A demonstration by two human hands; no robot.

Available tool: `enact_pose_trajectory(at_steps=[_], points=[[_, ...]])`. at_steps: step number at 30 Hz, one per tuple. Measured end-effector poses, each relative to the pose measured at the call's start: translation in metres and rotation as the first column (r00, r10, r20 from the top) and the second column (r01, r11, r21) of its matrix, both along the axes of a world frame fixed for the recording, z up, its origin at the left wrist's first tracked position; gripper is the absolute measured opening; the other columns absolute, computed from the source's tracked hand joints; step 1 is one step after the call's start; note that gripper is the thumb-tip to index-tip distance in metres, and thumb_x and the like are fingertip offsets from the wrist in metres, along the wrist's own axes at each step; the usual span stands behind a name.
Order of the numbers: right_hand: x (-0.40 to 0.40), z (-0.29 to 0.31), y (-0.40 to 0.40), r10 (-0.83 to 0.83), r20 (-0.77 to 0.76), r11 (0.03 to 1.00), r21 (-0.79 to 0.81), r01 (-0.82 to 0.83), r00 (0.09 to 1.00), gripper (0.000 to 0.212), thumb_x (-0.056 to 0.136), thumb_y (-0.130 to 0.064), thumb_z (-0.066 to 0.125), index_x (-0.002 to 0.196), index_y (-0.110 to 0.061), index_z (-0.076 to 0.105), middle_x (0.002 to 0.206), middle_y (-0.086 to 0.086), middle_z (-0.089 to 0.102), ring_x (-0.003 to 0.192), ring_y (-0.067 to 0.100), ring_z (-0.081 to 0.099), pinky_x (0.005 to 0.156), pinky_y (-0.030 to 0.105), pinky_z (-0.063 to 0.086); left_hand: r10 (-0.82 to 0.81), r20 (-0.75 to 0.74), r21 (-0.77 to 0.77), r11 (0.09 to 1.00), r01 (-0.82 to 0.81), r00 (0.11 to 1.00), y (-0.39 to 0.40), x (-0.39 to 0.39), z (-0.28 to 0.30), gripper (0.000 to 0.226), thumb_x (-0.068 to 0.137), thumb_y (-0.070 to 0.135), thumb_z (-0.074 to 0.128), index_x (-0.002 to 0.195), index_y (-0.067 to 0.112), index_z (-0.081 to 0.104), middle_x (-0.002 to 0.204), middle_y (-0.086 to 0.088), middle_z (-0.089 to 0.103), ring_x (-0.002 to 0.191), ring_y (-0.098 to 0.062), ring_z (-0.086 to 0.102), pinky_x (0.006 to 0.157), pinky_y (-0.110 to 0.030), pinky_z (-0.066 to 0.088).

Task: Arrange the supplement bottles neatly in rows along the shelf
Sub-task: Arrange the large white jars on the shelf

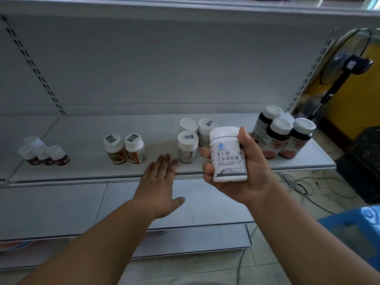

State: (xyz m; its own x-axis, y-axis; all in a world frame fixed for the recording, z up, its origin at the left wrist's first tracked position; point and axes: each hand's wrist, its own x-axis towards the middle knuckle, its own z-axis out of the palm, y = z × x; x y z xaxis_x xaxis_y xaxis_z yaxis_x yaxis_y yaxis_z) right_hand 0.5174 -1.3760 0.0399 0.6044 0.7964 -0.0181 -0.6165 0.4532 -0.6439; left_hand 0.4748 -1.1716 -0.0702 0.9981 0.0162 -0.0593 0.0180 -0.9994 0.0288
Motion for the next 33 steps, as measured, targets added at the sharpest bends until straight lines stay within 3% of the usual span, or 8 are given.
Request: enact_pose_trajectory(at_steps=[5, 11, 16, 20, 25, 28, 31, 33], points=[[0.0, -0.001, 0.001, 0.061, -0.023, 0.998, -0.023, -0.061, 0.998, 0.075, 0.077, -0.055, 0.064, 0.13, -0.003, 0.052, 0.108, 0.016, 0.061, 0.079, 0.028, 0.061, 0.073, 0.039, 0.051, 0.005, 0.005, -0.01, 1.0, -0.005, 1.0, 0.0, 0.0, -0.001, 0.107, 0.087, 0.073, 0.043, 0.153, 0.021, -0.023, 0.161, -0.005, -0.03, 0.149, -0.022, -0.027, 0.122, -0.041, -0.012], [-0.006, 0.0, 0.0, -0.01, -0.004, 1.0, -0.027, 0.01, 1.0, 0.063, 0.063, -0.05, 0.083, 0.106, -0.005, 0.069, 0.102, 0.017, 0.064, 0.078, 0.031, 0.067, 0.072, 0.04, 0.055, 0.001, 0.017, -0.008, 1.0, -0.001, 1.0, 0.0, 0.0, -0.001, 0.107, 0.087, 0.072, 0.043, 0.153, 0.02, -0.023, 0.162, -0.005, -0.029, 0.149, -0.022, -0.026, 0.121, -0.039, -0.014], [-0.001, 0.002, -0.004, 0.065, -0.021, 0.997, -0.043, -0.066, 0.998, 0.081, 0.074, -0.043, 0.07, 0.138, 0.001, 0.046, 0.112, 0.022, 0.062, 0.091, 0.035, 0.065, 0.082, 0.044, 0.053, 0.0, 0.005, -0.012, 1.0, 0.0, 1.0, 0.0, 0.0, 0.0, 0.107, 0.088, 0.072, 0.043, 0.153, 0.02, -0.025, 0.161, -0.005, -0.03, 0.148, -0.022, -0.028, 0.121, -0.039, -0.015], [-0.005, 0.0, -0.002, -0.016, 0.028, 0.991, -0.133, 0.02, 0.999, 0.068, 0.06, -0.052, 0.084, 0.108, -0.006, 0.07, 0.095, 0.016, 0.066, 0.081, 0.033, 0.067, 0.074, 0.043, 0.055, -0.004, 0.011, -0.014, 1.0, 0.004, 1.0, 0.001, 0.001, -0.002, 0.107, 0.087, 0.072, 0.043, 0.153, 0.021, -0.024, 0.161, -0.005, -0.03, 0.149, -0.022, -0.027, 0.122, -0.04, -0.013], [-0.002, 0.0, 0.0, 0.039, -0.012, 0.989, -0.145, -0.04, 0.999, 0.074, 0.072, -0.046, 0.07, 0.13, -0.002, 0.053, 0.108, 0.02, 0.061, 0.084, 0.034, 0.064, 0.076, 0.042, 0.053, -0.009, 0.028, -0.025, 1.0, 0.009, 1.0, 0.002, 0.001, -0.003, 0.108, 0.087, 0.072, 0.045, 0.153, 0.02, -0.023, 0.162, -0.005, -0.027, 0.149, -0.022, -0.025, 0.122, -0.04, -0.013], [-0.003, -0.003, 0.003, 0.029, 0.001, 0.984, -0.176, -0.028, 1.0, 0.071, 0.067, -0.042, 0.081, 0.122, -0.002, 0.06, 0.102, 0.021, 0.064, 0.09, 0.039, 0.065, 0.079, 0.047, 0.054, -0.01, 0.032, -0.017, 1.0, 0.01, 0.999, 0.002, 0.001, -0.004, 0.108, 0.087, 0.072, 0.044, 0.153, 0.02, -0.023, 0.162, -0.005, -0.027, 0.149, -0.022, -0.025, 0.121, -0.039, -0.014], [-0.004, -0.004, 0.005, -0.045, -0.023, 0.974, -0.222, 0.038, 0.999, 0.08, 0.056, -0.047, 0.089, 0.115, -0.001, 0.063, 0.095, 0.019, 0.064, 0.079, 0.037, 0.068, 0.072, 0.046, 0.057, -0.009, 0.028, -0.019, 1.0, 0.009, 1.0, 0.002, 0.001, -0.005, 0.107, 0.087, 0.073, 0.043, 0.153, 0.02, -0.023, 0.162, -0.005, -0.027, 0.149, -0.022, -0.025, 0.122, -0.04, -0.013], [-0.002, -0.004, 0.006, -0.038, -0.065, 0.977, -0.213, 0.023, 0.997, 0.078, 0.067, -0.051, 0.079, 0.123, -0.001, 0.059, 0.101, 0.019, 0.063, 0.078, 0.034, 0.067, 0.072, 0.043, 0.057, -0.007, 0.028, -0.013, 1.0, 0.007, 1.0, 0.002, 0.001, -0.006, 0.107, 0.087, 0.074, 0.042, 0.153, 0.021, -0.024, 0.162, -0.005, -0.028, 0.149, -0.022, -0.025, 0.122, -0.041, -0.012]])
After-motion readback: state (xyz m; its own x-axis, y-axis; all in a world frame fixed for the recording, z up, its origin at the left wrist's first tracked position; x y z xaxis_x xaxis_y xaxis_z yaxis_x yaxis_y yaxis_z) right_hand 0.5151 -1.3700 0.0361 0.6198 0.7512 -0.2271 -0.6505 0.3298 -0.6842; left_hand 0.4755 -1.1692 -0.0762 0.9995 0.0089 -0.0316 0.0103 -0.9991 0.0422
